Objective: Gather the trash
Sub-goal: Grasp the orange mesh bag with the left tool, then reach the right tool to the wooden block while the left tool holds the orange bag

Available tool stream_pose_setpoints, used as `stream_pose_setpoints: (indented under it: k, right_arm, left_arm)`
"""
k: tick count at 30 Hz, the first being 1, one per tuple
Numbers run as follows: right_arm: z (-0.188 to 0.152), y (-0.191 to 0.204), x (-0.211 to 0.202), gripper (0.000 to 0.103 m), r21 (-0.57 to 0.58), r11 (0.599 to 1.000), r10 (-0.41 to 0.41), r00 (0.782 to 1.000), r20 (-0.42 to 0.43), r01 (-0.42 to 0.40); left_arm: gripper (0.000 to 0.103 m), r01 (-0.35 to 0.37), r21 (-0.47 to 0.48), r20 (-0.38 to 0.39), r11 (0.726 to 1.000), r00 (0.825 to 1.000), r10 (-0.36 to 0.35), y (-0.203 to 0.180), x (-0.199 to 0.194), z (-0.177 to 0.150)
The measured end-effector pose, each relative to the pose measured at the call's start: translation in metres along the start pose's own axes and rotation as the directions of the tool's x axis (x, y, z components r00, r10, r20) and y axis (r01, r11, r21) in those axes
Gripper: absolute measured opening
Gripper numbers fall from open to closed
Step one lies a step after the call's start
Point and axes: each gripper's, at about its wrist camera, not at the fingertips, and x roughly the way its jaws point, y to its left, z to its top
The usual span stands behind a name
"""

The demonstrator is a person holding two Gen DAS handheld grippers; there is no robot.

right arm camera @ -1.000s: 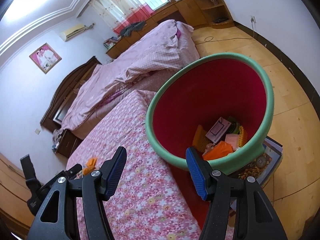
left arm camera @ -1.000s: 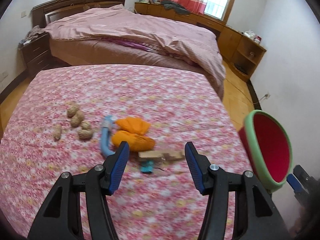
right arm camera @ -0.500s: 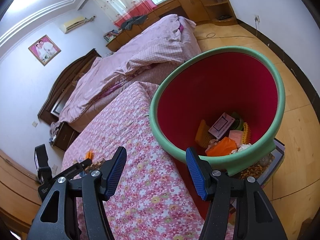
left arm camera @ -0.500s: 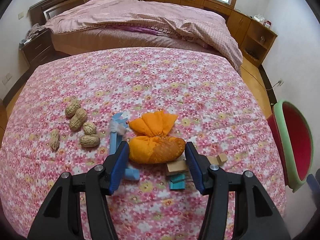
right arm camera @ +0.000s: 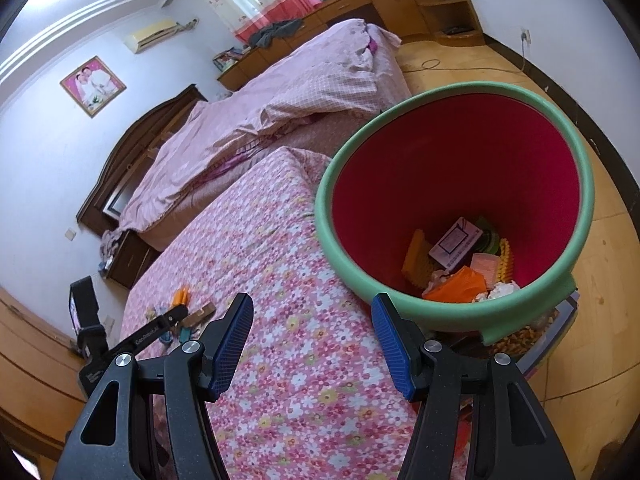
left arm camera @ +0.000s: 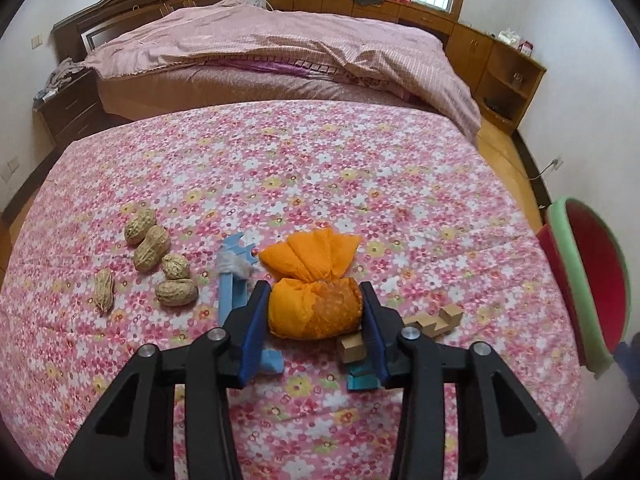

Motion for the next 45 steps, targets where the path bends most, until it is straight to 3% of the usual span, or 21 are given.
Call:
stream_pose_setpoints:
  k: [8,17,29,33,45]
  right_arm:
    - [-0.005,0.024,0.011,0.063,-0.05,0.999,0.014,1.0,-0.024,-0.015]
    - [-0.018,0.07,0.045,0.063,-0.135,0.989,0.041,0.994,-0.104,-0.055]
    - [-0.034,0.138,0.112,0.065,-0.269,0.962,-0.007,0.979,-0.202,-0.049]
    - [-0.037,0.152,0.128,0.075,-0.308,0.951,-0.035,0.978,-0.207,-0.031]
    - [-0.048,0.186,0.169,0.078,-0.46,0.885,-0.164,0.971,-0.172,0.068]
  left_arm:
    - [0.043,0.074,-0.045,0.099,0.996,0.993,-0.069,0.016,-0.053,-0.008]
    - [0.043,0.048,-0.127,0.146,0.991,0.989,-0.029,0.055,-0.084,-0.018]
    - [0.043,-0.018,-0.234,0.135,0.972,0.99,0.051,0.116,-0.079,-0.038]
    - [0.043,-0.021,-0.268,0.129,0.963,0.99,0.057,0.133,-0.075,-0.042]
    - [0.043,0.01,-0.308,0.121,0.951,0.992,0.029,0.149,-0.066,-0.047]
